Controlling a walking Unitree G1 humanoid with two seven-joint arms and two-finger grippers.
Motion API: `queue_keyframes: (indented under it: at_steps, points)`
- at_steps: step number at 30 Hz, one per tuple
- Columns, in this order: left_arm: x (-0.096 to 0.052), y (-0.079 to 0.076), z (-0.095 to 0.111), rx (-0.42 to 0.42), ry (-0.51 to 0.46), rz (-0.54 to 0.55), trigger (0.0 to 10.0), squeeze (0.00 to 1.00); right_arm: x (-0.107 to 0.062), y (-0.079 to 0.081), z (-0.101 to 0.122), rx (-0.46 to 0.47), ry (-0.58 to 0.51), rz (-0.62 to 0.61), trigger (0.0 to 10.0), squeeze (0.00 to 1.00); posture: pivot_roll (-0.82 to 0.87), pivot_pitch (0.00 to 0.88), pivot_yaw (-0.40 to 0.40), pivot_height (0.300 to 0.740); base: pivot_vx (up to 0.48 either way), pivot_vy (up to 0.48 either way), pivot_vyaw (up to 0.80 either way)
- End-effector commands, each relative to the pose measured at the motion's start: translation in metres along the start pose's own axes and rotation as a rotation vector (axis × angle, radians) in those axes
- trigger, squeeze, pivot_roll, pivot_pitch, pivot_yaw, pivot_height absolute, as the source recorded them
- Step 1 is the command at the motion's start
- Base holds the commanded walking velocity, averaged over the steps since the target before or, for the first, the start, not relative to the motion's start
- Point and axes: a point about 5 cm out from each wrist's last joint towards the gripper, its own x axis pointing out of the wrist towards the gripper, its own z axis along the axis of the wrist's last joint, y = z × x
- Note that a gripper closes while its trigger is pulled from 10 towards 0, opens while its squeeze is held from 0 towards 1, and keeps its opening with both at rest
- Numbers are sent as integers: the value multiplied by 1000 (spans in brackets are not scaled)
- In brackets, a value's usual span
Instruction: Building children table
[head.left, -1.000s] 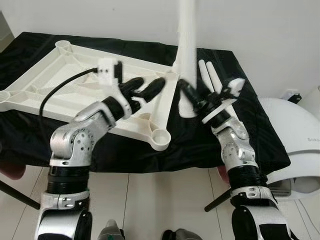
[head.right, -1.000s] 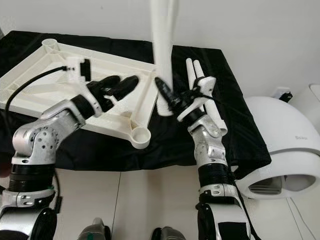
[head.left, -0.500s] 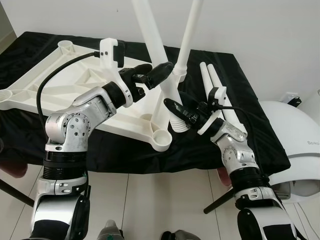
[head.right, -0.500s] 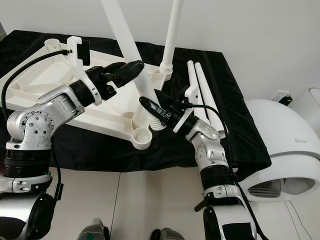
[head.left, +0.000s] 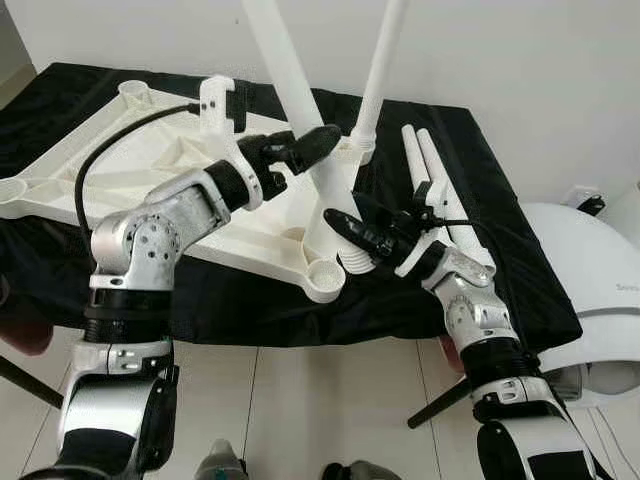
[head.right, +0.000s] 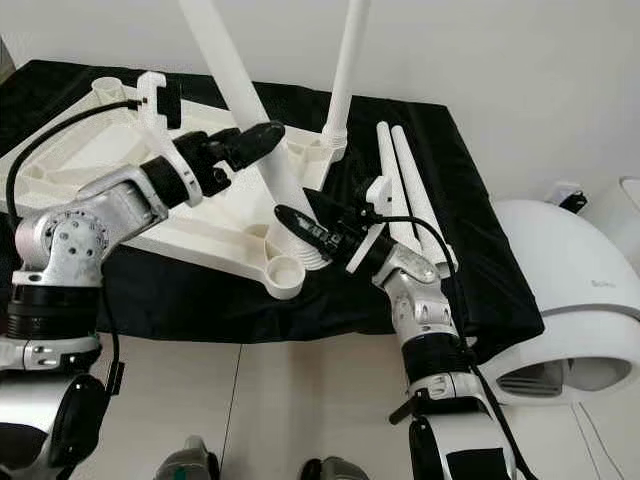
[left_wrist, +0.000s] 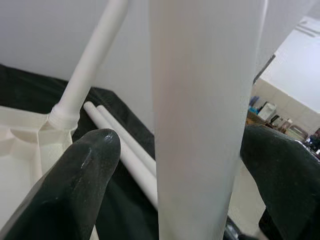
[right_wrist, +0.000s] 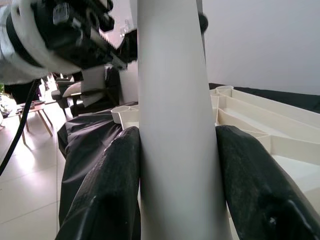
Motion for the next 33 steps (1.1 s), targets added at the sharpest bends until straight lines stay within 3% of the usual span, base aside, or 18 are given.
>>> queue_keyframes:
  at_steps: [1, 10, 11, 12, 13, 14, 15, 33]
  points:
    - [2, -10, 7, -6, -18, -165, 10000, 0, -2, 2, -1, -14, 5, 10, 10000, 0, 51, 0, -57, 740, 0, 0, 0]
    - [6, -17, 17, 9, -43, -190, 10000, 0, -3, 3, -5, -21, 26, 23, 10000, 0, 55, 0, -56, 740, 0, 0, 0]
    - [7, -17, 19, 11, -52, -194, 9255, 0, -2, 3, -5, -25, 30, 25, 10000, 0, 56, 0, -55, 740, 0, 0, 0]
    - [7, -17, 19, 11, -52, -194, 9255, 0, -2, 3, -5, -25, 30, 25, 10000, 0, 56, 0, -55, 740, 0, 0, 0]
    - [7, -17, 20, 8, -55, -196, 4980, 0, -2, 3, -5, -25, 31, 25, 10000, 0, 56, 0, -54, 740, 0, 0, 0]
    - [7, -17, 20, 8, -55, -196, 4980, 0, -2, 3, -5, -25, 31, 25, 10000, 0, 56, 0, -54, 740, 0, 0, 0]
    - [7, -17, 21, -1, -61, -196, 0, 0, -2, 3, -5, -26, 31, 26, 10000, 0, 57, 0, -54, 740, 0, 0, 0]
    - [8, -27, 25, 23, -70, -229, 0, 0, 0, -4, 2, -60, 14, -20, 10000, 0, 57, 0, -55, 740, 0, 0, 0]
